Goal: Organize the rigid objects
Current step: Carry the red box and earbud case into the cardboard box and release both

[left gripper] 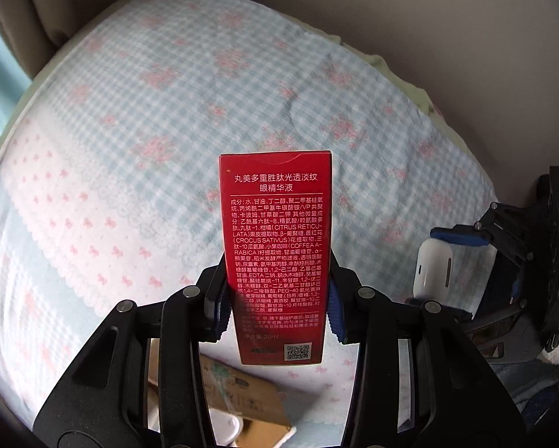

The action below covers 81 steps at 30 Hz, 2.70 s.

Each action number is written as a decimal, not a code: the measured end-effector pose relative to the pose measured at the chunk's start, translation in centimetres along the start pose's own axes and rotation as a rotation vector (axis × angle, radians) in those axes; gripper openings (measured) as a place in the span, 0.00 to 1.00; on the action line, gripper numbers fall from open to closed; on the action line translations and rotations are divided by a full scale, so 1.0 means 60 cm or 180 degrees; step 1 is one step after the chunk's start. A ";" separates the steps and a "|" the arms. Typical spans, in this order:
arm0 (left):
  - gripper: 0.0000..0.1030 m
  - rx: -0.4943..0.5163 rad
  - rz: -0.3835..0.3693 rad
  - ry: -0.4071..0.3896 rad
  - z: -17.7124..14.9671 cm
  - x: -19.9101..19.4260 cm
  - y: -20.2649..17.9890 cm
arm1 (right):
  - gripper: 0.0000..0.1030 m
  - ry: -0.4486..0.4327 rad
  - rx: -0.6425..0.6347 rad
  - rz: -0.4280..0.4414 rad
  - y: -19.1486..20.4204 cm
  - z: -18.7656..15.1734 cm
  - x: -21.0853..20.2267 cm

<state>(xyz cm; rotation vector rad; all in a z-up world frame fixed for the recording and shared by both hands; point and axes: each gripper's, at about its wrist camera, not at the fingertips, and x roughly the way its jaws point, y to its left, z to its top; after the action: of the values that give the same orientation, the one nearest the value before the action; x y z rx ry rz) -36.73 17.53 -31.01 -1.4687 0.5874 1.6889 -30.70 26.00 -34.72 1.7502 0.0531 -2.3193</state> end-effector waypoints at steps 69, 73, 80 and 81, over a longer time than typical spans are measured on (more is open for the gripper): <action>1.00 -0.2057 0.0282 -0.0010 -0.537 -0.052 0.258 | 1.00 0.1146 -0.0295 0.0793 0.434 0.208 0.214; 1.00 -0.2077 0.0355 -0.0013 -0.539 -0.065 0.247 | 1.00 0.1087 -0.0294 0.0742 0.426 0.194 0.194; 1.00 -0.2115 0.0437 -0.0104 -0.564 -0.096 0.213 | 1.00 0.0940 -0.0284 0.0767 0.424 0.173 0.149; 1.00 -0.2119 0.0446 -0.0114 -0.566 -0.098 0.209 | 1.00 0.0914 -0.0285 0.0766 0.425 0.170 0.143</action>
<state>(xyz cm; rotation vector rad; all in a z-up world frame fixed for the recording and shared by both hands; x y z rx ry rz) -26.81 -17.56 -34.64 -1.8739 0.0970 2.1393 -37.25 -1.90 -37.14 1.9137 -0.0048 -1.8604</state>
